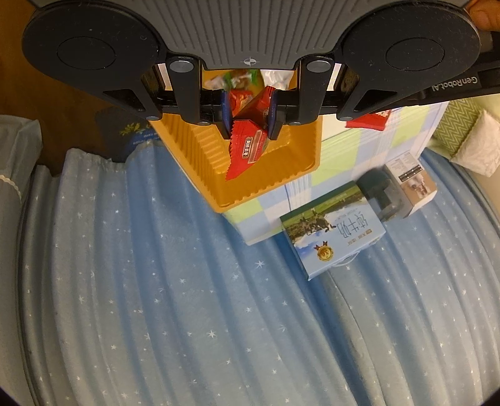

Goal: Organize snacks
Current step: 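Carry both candies over the orange tray and open both tools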

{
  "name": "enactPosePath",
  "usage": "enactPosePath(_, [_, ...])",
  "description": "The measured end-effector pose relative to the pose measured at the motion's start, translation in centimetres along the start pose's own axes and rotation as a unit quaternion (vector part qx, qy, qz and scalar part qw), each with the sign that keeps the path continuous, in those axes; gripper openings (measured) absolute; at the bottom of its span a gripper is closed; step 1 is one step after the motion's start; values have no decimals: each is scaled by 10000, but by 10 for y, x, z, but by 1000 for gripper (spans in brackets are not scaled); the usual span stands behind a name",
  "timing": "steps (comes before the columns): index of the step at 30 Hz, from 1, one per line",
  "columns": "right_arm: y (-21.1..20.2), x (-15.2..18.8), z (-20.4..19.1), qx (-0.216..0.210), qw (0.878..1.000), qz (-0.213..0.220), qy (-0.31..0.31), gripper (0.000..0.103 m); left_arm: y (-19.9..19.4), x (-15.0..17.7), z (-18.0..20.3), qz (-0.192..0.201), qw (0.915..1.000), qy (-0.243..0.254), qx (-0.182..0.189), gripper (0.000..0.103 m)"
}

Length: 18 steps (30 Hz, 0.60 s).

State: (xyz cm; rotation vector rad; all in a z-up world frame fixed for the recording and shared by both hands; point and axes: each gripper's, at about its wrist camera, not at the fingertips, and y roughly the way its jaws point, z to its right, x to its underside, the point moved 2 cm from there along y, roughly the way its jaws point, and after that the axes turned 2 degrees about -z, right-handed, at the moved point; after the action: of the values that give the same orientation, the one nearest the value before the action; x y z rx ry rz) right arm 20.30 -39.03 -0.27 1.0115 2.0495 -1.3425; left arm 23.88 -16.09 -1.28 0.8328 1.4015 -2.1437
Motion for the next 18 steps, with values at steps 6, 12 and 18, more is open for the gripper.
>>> enactPosePath(6, [19,-8,3,-46,9999,-60,-81,24,22,-6,7,-78,9999,92,23,24])
enactPosePath(12, [33,-15,4,-52,9998,-78,-172,24,40,-6,8,-158,9998,114,26,24])
enactPosePath(18, [39,-18,9,-6,9999,-67,-108,24,52,-2,11,-94,9997,234,-26,24])
